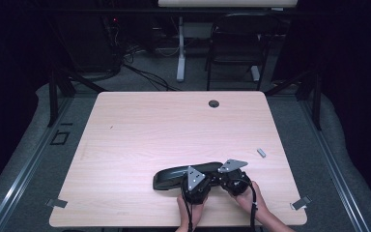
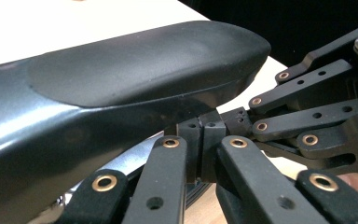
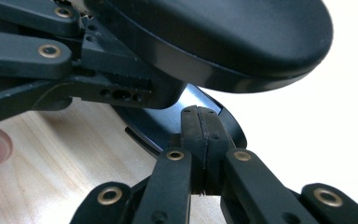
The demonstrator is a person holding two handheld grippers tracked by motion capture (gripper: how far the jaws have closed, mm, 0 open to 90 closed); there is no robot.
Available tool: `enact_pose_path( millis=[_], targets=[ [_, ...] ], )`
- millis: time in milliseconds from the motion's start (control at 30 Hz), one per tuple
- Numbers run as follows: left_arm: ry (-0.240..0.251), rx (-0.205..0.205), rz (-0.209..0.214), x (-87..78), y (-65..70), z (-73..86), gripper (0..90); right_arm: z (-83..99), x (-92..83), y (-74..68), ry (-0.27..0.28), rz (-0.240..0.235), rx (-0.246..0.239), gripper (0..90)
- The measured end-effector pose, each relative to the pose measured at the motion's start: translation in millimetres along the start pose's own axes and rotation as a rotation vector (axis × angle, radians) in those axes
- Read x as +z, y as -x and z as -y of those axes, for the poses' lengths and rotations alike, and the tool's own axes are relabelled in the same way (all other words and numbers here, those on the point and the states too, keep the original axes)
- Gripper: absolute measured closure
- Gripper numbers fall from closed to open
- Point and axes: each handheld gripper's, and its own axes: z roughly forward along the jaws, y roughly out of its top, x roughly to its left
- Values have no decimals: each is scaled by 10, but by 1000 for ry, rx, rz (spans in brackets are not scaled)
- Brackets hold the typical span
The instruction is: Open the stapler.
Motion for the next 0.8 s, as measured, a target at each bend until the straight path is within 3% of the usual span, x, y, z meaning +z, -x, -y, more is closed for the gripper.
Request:
enact_pose_path(
  millis=[367, 467, 600, 800],
  targets=[
    [-9, -32, 0, 42, -28, -15, 900, -25, 12, 12, -6, -23, 9, 900],
    [-17, -46, 2, 47, -32, -21, 900, -4, 7, 14, 5, -26, -4, 900],
    [-22, -46, 0, 51, -33, -26, 900, 42, 8, -40, 42, 9, -69, 900],
    [-26, -74, 29, 67, -59, -30, 900, 22, 41, -43, 57, -4, -67, 900]
  ],
)
